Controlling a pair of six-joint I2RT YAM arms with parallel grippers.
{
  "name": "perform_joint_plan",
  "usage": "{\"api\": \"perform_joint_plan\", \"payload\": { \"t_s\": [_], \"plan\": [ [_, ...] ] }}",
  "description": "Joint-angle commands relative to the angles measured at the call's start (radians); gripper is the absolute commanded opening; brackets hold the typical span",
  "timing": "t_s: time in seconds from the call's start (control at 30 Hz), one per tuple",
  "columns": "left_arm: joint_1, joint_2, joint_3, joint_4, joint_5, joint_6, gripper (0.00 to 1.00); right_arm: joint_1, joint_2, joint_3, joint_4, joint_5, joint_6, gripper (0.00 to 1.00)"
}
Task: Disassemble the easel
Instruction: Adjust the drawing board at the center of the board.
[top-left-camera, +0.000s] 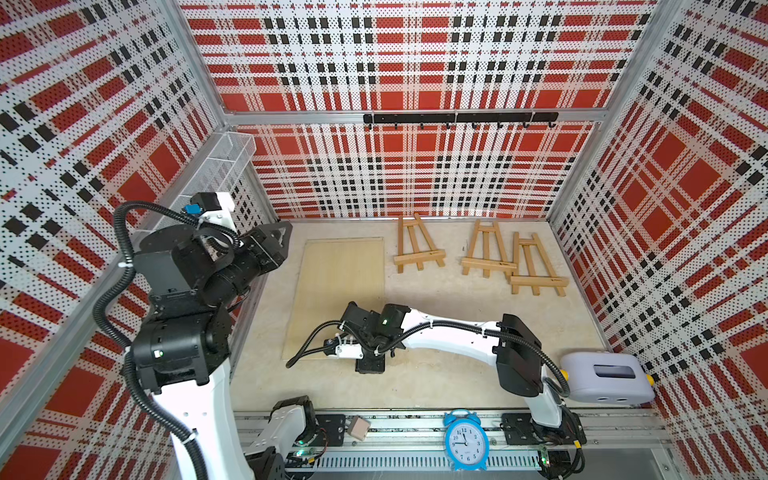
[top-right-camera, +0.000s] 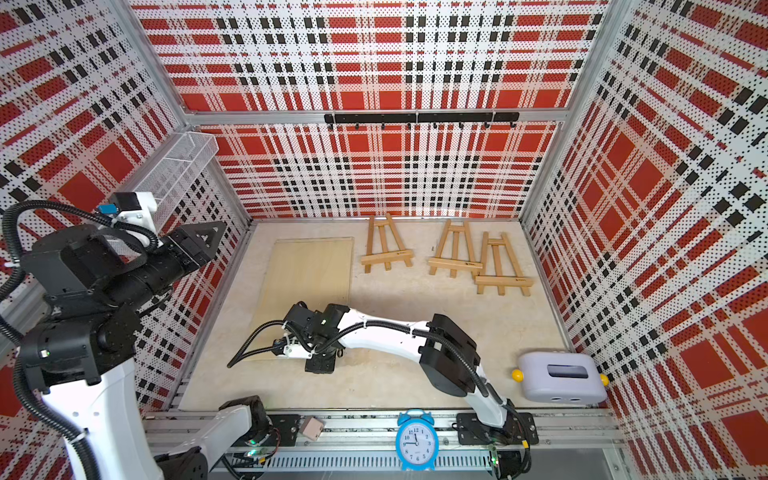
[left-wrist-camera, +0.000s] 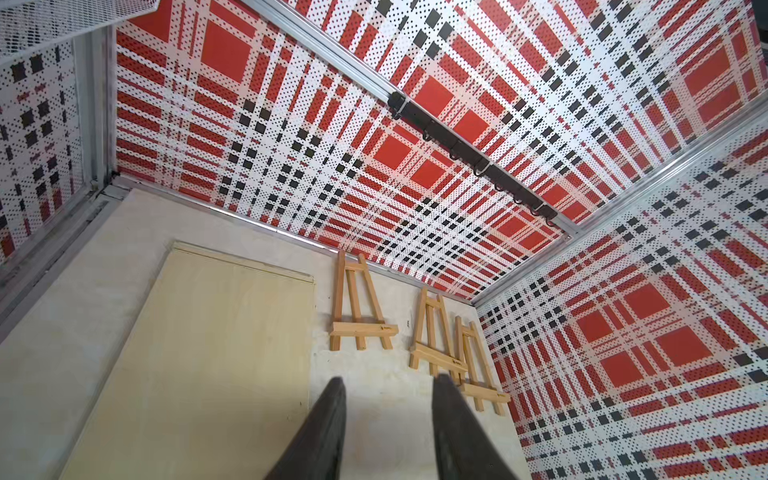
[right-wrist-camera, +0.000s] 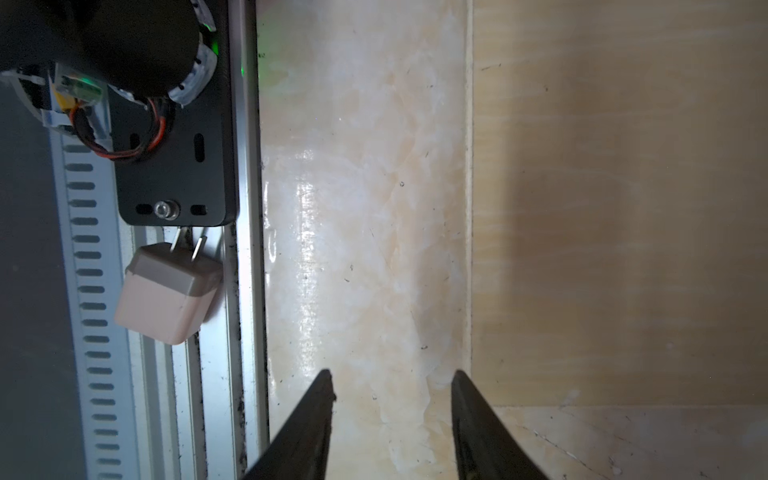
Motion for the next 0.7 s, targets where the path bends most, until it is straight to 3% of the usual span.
{"api": "perform_joint_plan", "payload": {
  "t_s": [0.0, 0.3, 0.67],
  "plan": [
    [0.019, 0.002, -0.010, 0.005, 0.054, -0.011, 0.38, 0.005, 0.022, 0.036, 0.004, 0.008, -0.020, 0.49],
    [0.030, 0.011, -0.019, 0.006, 0.080, -0.009, 0.38, 0.065, 0.074, 0.004, 0.196, 0.332, -0.066, 0.53],
    [0.032, 0.031, -0.013, 0.018, 0.104, -0.014, 0.38, 0.069, 0.184, 0.124, 0.227, 0.344, -0.081, 0.55]
  ]
}}
